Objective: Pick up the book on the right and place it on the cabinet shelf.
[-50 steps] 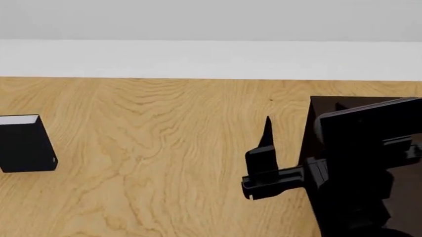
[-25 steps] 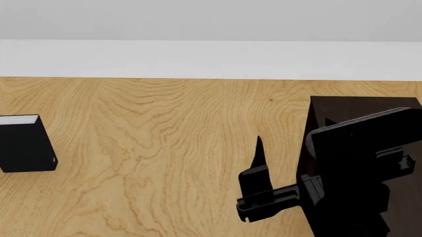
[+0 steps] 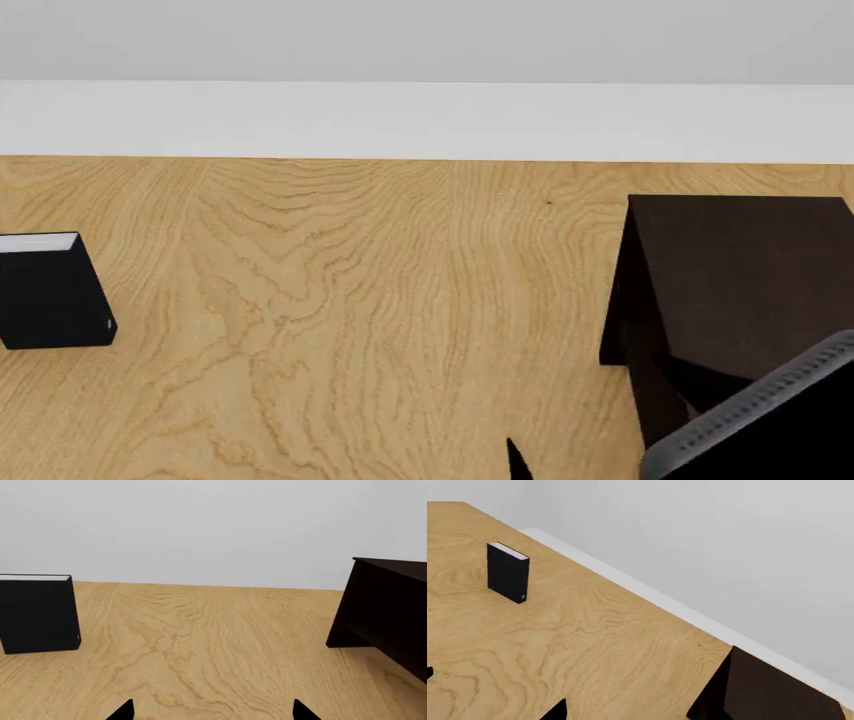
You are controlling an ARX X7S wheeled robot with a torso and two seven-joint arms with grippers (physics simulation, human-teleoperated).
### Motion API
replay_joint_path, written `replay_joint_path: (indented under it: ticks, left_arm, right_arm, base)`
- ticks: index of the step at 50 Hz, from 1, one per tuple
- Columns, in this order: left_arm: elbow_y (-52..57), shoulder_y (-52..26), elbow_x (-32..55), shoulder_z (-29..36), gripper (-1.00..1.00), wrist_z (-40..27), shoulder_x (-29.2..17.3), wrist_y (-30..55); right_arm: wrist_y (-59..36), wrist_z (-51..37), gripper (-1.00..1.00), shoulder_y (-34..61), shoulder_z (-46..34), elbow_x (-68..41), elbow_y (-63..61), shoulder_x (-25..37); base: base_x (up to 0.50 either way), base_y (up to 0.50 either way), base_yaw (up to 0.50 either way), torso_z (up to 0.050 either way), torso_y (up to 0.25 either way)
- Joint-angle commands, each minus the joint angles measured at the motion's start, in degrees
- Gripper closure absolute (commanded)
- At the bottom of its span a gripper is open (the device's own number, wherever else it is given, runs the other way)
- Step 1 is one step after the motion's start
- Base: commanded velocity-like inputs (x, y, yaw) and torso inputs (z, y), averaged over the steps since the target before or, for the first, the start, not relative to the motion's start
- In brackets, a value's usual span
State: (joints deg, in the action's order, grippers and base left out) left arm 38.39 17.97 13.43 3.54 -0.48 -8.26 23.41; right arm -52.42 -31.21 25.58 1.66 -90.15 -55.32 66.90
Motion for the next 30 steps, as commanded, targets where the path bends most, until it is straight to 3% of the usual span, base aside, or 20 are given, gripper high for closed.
replay_joint_path:
  ticks: [1, 4, 13, 22, 30]
  left_arm:
    - [0.0, -0.1, 0.8, -0.1, -1.00, 0.0, -0.2, -0.3]
    - [-0.1, -0.1, 0.8, 0.1, -1.00, -0.1, -0.4, -0.5]
    - [-0.1, -0.2, 1.1, 0.4, -1.00, -0.7, -0.8, -0.6]
    - [-0.3, -0.3, 1.4, 0.7, -1.00, -1.0, -1.2, -0.9]
    - [-0.3, -0.1, 1.7, 0.9, -1.00, -1.4, -1.6, -1.3]
  right_arm:
    - [3.9, -4.3, -1.00, -12.0, 13.1, -20.0, -4.6, 9.1]
    - [-3.4, -6.1, -1.00, -9.5, 17.1, -26.6, -4.6, 4.9]
    - [-17.3, -17.1, -1.00, 0.6, 17.9, -47.1, -4.6, -3.5]
    - [-19.8, -35.4, -1.00, 9.1, 9.9, -65.6, -4.6, -10.0]
    - [-21.6, -54.7, -1.00, 10.8, 3.4, -78.8, -4.7, -17.8]
  base:
    - [0.00, 0.00, 0.00, 0.000, 0.000]
    - [0.00, 0.00, 0.00, 0.000, 0.000]
    - [0.00, 0.00, 0.00, 0.000, 0.000]
    - [0.00, 0.00, 0.00, 0.000, 0.000]
    - [0.00, 0.00, 0.00, 0.000, 0.000]
